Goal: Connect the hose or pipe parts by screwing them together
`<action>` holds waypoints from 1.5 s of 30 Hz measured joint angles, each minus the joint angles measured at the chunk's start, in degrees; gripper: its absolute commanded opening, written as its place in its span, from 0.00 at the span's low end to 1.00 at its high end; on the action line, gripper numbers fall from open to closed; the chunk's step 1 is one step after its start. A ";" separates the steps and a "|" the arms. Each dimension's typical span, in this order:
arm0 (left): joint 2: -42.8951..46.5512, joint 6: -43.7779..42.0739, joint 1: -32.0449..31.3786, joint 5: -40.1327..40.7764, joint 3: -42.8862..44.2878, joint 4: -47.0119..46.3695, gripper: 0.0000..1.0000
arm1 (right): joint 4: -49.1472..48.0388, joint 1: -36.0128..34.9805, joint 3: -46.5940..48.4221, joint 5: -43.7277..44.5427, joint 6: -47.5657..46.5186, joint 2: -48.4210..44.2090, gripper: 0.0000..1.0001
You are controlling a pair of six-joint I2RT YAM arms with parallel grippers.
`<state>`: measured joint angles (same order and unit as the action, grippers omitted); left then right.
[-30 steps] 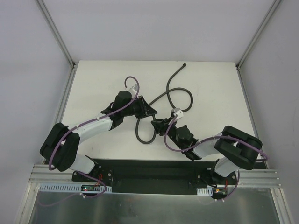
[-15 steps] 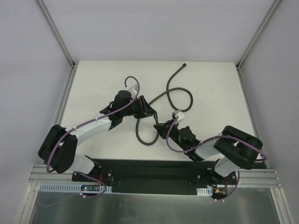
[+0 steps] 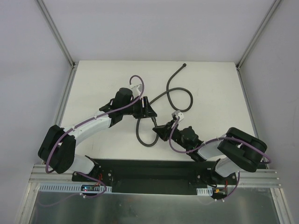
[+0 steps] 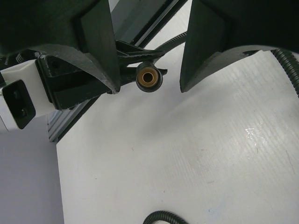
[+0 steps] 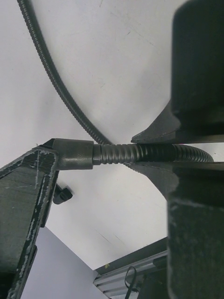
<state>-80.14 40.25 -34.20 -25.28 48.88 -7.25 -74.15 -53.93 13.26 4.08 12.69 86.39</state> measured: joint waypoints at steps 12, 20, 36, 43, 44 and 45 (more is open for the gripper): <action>-0.15 -4.94 0.02 -4.59 2.14 4.11 0.15 | 0.00 0.33 -0.04 -2.25 0.28 -0.63 0.00; -0.22 -5.77 0.00 -6.91 2.21 4.68 0.00 | -0.02 1.09 -0.87 -3.48 0.59 -1.14 0.01; -2.01 -9.68 0.04 -7.56 4.52 8.59 0.58 | 0.02 1.95 -1.60 -7.30 0.87 -2.54 0.01; -6.29 -9.92 0.02 -12.96 6.12 9.53 0.48 | 0.02 2.12 -1.60 -8.94 1.51 -2.54 0.01; -6.64 -9.94 0.02 -13.62 6.12 9.68 0.45 | 0.02 2.19 -1.60 -9.11 1.57 -2.54 0.01; -7.04 -9.97 0.02 -14.16 6.12 9.77 0.43 | 0.02 2.23 -1.60 -9.29 1.64 -2.54 0.01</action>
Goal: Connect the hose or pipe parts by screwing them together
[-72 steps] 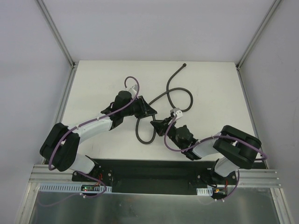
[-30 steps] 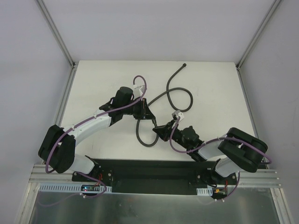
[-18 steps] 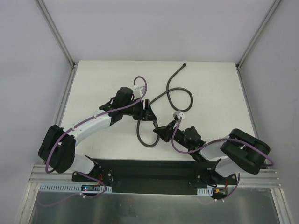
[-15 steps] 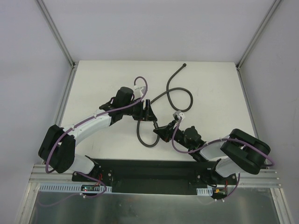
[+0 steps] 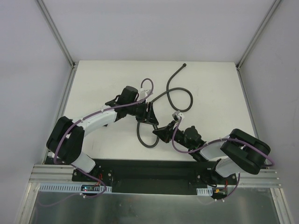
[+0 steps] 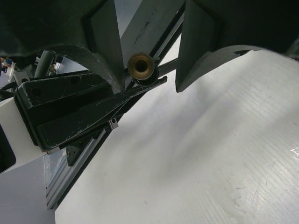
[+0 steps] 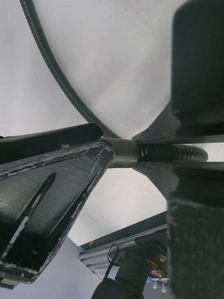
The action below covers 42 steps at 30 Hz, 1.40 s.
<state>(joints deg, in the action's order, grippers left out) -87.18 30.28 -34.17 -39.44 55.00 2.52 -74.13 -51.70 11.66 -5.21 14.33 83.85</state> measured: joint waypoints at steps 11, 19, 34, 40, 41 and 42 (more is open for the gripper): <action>-1.36 0.17 0.00 -5.97 0.00 0.35 0.13 | 0.00 0.48 0.00 -0.33 0.22 0.00 0.01; -1.55 0.17 0.15 -6.73 0.39 1.11 0.00 | 0.04 1.18 -0.17 -1.88 0.52 0.00 0.01; -0.98 2.12 2.64 -4.61 2.62 5.60 0.00 | -2.89 2.38 -2.64 -4.11 0.66 0.85 0.02; 1.44 3.17 2.45 -2.38 2.71 7.19 0.00 | -4.81 2.60 -2.67 -4.04 1.11 0.66 0.37; 2.03 3.32 2.36 -1.09 2.64 7.08 0.00 | -4.48 2.62 -2.86 -3.98 1.33 0.57 0.39; 2.73 3.58 2.40 -0.11 2.51 6.97 0.00 | -3.85 2.69 -3.19 -3.69 1.66 0.57 0.42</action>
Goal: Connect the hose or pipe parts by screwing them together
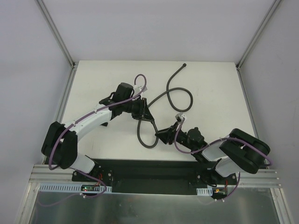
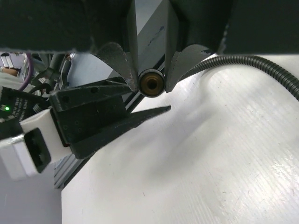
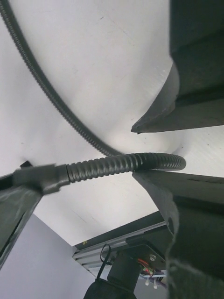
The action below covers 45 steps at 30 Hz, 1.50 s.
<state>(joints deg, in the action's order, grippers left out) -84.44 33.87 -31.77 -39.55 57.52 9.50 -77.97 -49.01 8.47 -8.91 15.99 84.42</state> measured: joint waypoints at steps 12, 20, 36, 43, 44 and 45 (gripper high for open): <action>5.68 5.25 -0.04 4.72 -2.19 -1.70 0.00 | 3.41 0.13 2.73 2.34 0.48 -1.03 0.64; 5.68 6.88 -0.04 5.35 -2.19 -1.75 0.00 | 3.37 0.15 5.51 4.61 -0.13 -4.15 0.59; 6.64 9.29 -0.02 5.33 -2.19 -1.95 0.00 | 3.63 0.17 10.29 4.98 -0.33 -3.52 0.41; 7.34 10.60 -0.02 5.38 -2.19 -2.36 0.00 | 3.32 0.15 10.60 4.61 0.09 -2.47 0.37; 7.34 10.71 -0.02 5.38 -2.19 -2.49 0.00 | 3.23 0.15 10.60 4.59 0.09 -2.47 0.37; 7.34 10.84 -0.02 5.35 -2.19 -2.73 0.00 | 3.23 0.17 10.60 4.59 0.11 -2.47 0.37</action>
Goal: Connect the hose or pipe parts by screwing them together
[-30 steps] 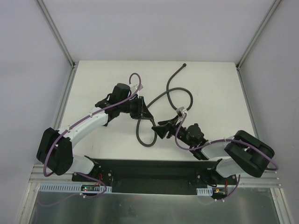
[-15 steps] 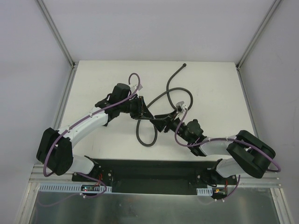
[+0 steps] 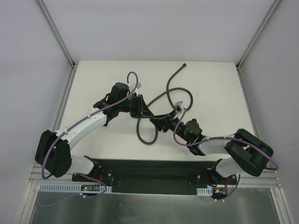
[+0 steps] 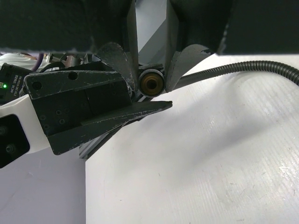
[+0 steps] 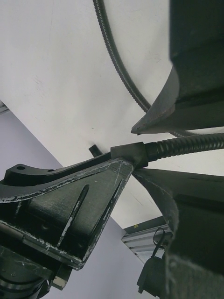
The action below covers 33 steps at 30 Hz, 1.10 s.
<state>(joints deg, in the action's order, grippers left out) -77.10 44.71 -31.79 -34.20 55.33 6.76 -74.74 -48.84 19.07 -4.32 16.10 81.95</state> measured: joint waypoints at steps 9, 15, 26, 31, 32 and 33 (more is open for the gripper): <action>0.52 2.05 0.04 0.17 -1.55 -2.58 0.00 | 0.39 -0.04 0.22 -0.72 0.13 -0.04 0.12; 1.51 4.17 0.13 -0.28 -3.13 -5.20 0.00 | 1.86 -0.04 0.22 -0.79 -0.28 -1.95 0.29; 2.56 6.97 0.11 -1.75 -3.85 -8.39 0.00 | 1.86 0.00 -0.07 1.09 -0.52 -5.09 0.38; 2.75 7.39 0.11 -1.73 -4.15 -8.48 0.00 | 2.01 0.00 -0.07 1.14 -0.50 -5.11 0.26; 2.75 7.41 0.13 -1.70 -4.17 -8.52 0.00 | 1.92 -0.02 -0.07 0.98 -0.50 -5.14 0.19; 2.75 7.45 0.13 -1.70 -4.17 -8.59 0.00 | 1.92 -0.07 -0.07 0.87 -0.55 -5.16 0.14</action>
<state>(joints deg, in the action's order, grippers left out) -74.35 52.16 -31.66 -35.90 51.16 -1.83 -72.82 -48.90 19.00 -3.44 15.55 76.79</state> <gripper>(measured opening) 0.198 0.286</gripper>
